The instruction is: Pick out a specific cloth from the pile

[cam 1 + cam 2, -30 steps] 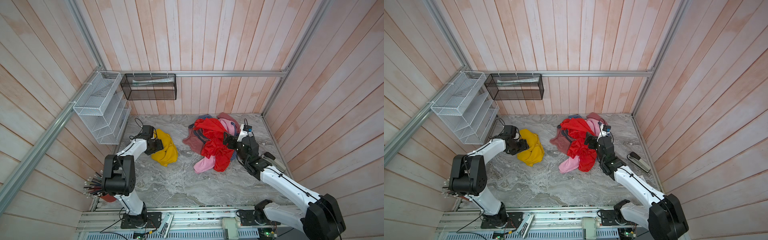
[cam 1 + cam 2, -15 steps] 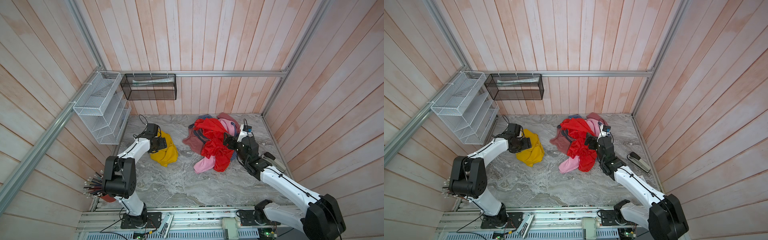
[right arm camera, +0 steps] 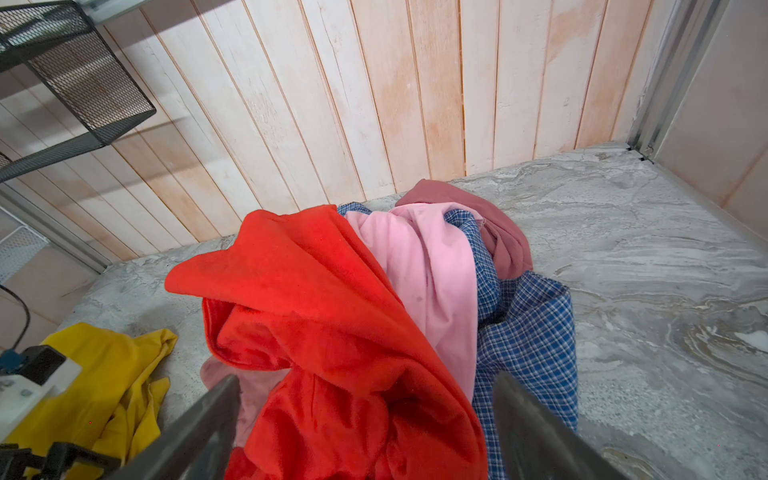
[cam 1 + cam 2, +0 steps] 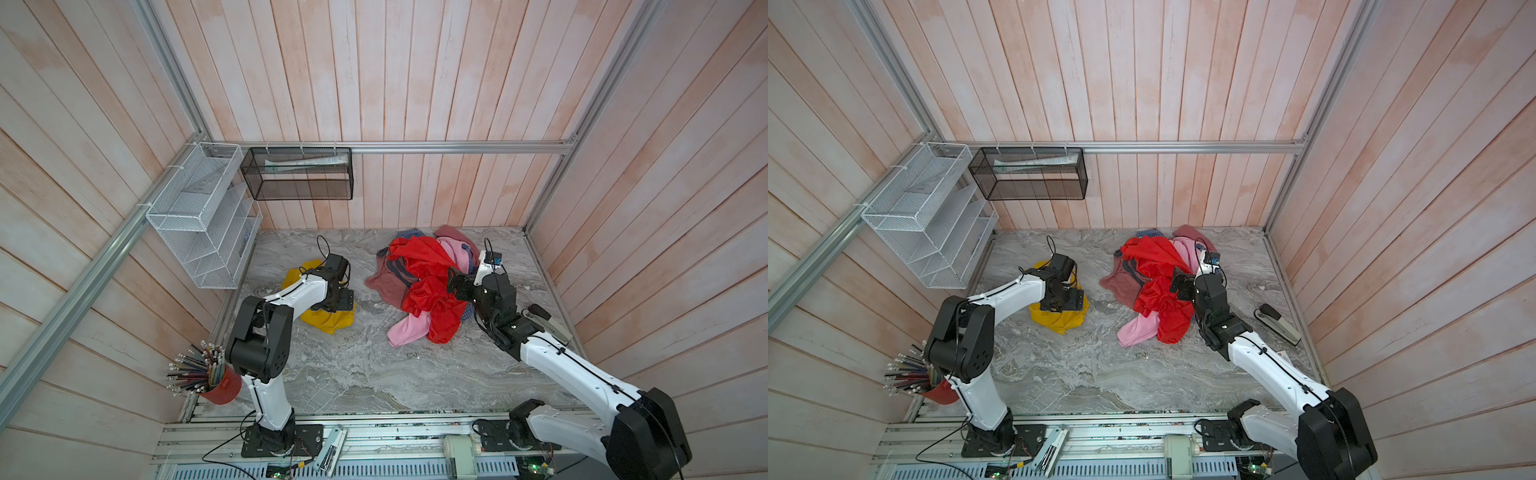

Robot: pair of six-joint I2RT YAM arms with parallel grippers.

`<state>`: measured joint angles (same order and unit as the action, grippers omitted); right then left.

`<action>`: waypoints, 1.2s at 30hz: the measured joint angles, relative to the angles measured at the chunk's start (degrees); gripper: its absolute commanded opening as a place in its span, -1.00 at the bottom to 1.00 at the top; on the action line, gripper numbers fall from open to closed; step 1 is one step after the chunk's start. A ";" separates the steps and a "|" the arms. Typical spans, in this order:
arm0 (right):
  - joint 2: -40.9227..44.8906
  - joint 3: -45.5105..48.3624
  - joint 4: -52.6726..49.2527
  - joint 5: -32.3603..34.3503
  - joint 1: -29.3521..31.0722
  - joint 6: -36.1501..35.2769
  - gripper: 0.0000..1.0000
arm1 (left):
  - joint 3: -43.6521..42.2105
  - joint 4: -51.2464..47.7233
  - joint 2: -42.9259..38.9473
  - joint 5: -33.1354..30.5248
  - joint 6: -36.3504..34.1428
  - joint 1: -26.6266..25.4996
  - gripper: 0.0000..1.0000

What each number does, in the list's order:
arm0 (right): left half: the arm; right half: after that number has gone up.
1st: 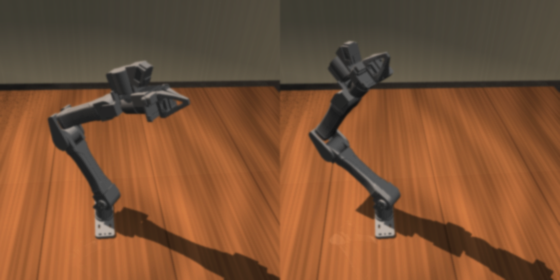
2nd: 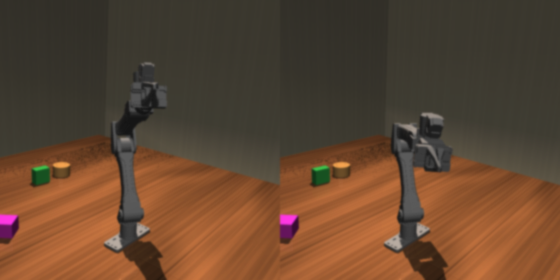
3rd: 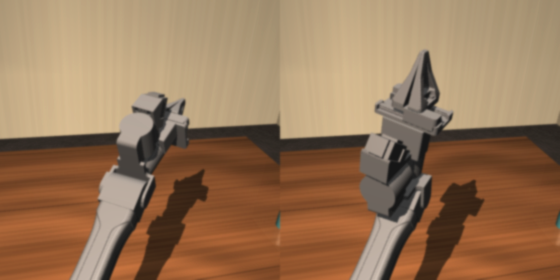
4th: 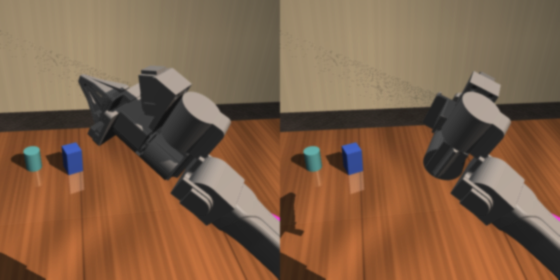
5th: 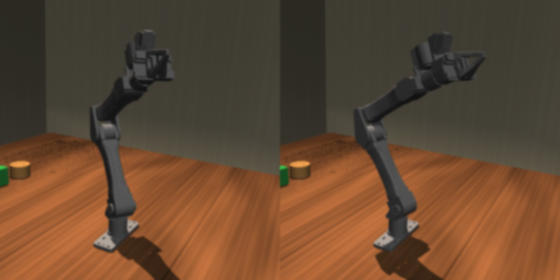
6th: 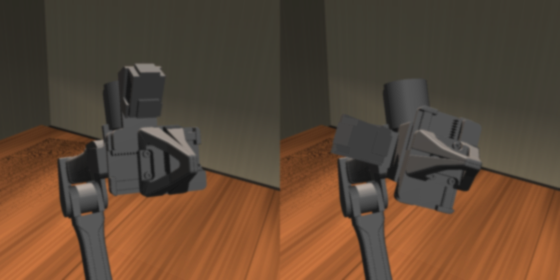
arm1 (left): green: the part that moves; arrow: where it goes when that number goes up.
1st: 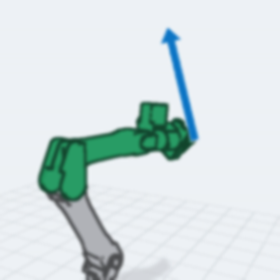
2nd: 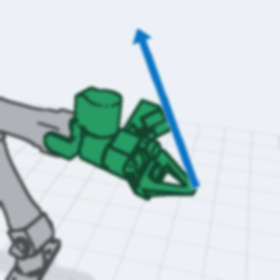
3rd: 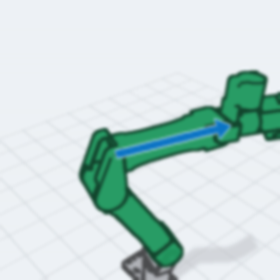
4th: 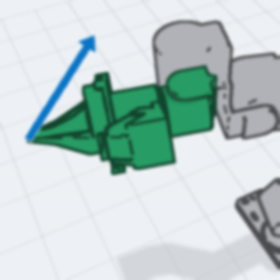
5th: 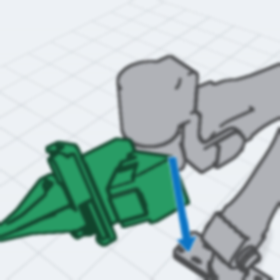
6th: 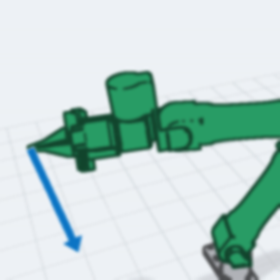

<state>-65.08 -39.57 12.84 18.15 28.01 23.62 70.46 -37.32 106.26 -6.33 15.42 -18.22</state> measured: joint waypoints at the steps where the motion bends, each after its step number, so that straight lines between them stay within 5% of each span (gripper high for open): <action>1: 0.04 0.00 -0.20 0.17 0.00 -0.11 0.91 | 0.63 -0.33 1.40 -0.57 -0.07 0.00 0.80; 6: 0.96 0.00 -1.14 1.14 -0.04 -0.11 0.91 | 4.66 -0.87 4.81 -2.51 -0.44 -0.04 0.70; 10: 2.19 0.00 -1.57 1.77 -0.09 -0.09 0.91 | 7.80 -0.22 7.54 -3.48 -0.87 0.98 -0.07; 15: 3.50 0.04 -2.69 2.75 -0.09 -0.09 0.91 | 9.79 1.73 8.57 -0.17 -1.05 5.29 -0.59; 21: 4.24 0.22 -2.71 3.28 -0.20 0.04 0.92 | 15.85 2.03 12.39 3.85 -1.03 10.86 -0.77; 36: 5.60 0.46 -3.63 4.44 -0.31 0.13 0.92 | 41.72 -2.16 29.11 6.82 -0.83 13.70 -0.65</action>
<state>-59.48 -39.11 9.21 22.59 27.70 23.75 112.18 -39.48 135.37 0.49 14.59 -4.51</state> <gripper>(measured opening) 0.958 0.169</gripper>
